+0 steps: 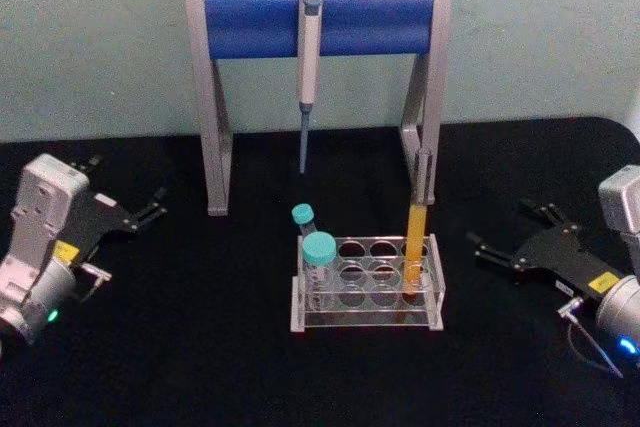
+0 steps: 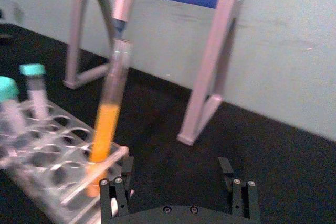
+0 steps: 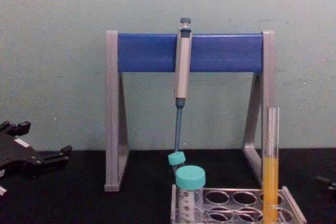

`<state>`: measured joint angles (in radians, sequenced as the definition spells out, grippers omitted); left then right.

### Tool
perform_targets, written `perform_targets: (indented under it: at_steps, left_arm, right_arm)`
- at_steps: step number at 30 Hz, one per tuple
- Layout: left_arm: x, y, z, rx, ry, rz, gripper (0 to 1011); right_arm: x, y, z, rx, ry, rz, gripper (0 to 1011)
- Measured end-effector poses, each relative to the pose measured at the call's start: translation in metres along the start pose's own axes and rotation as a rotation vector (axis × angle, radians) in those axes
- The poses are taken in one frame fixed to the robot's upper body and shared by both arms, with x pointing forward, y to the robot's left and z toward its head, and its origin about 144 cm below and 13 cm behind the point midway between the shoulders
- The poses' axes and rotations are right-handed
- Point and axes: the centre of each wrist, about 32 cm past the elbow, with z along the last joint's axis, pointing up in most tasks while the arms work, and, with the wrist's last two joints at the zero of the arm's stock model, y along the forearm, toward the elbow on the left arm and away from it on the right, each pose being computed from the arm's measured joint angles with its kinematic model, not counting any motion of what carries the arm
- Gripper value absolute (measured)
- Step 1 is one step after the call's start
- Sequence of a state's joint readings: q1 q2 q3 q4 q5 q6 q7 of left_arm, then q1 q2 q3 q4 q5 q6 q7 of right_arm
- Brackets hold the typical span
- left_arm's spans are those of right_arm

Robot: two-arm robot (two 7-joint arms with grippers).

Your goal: Pick up the test tube from the test tube rack, shake it, then place it back into the test tube rack.

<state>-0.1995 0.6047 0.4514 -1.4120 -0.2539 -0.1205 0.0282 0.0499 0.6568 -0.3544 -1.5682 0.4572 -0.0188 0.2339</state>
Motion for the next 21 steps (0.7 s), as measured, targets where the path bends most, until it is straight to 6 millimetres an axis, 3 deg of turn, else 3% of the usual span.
perform_targets:
  at_steps: [9, 21]
  left_arm:
    - [0.000, 0.000, 0.000, 0.000, 0.000, 0.000, 1001]
    - [0.000, 0.000, 0.000, 0.000, 0.000, 0.000, 1001]
  right_arm:
    - [0.002, -0.002, 0.003, 0.022, 0.102, 0.123, 1000]
    - [0.006, 0.024, 0.012, 0.067, 0.143, 0.250, 1000]
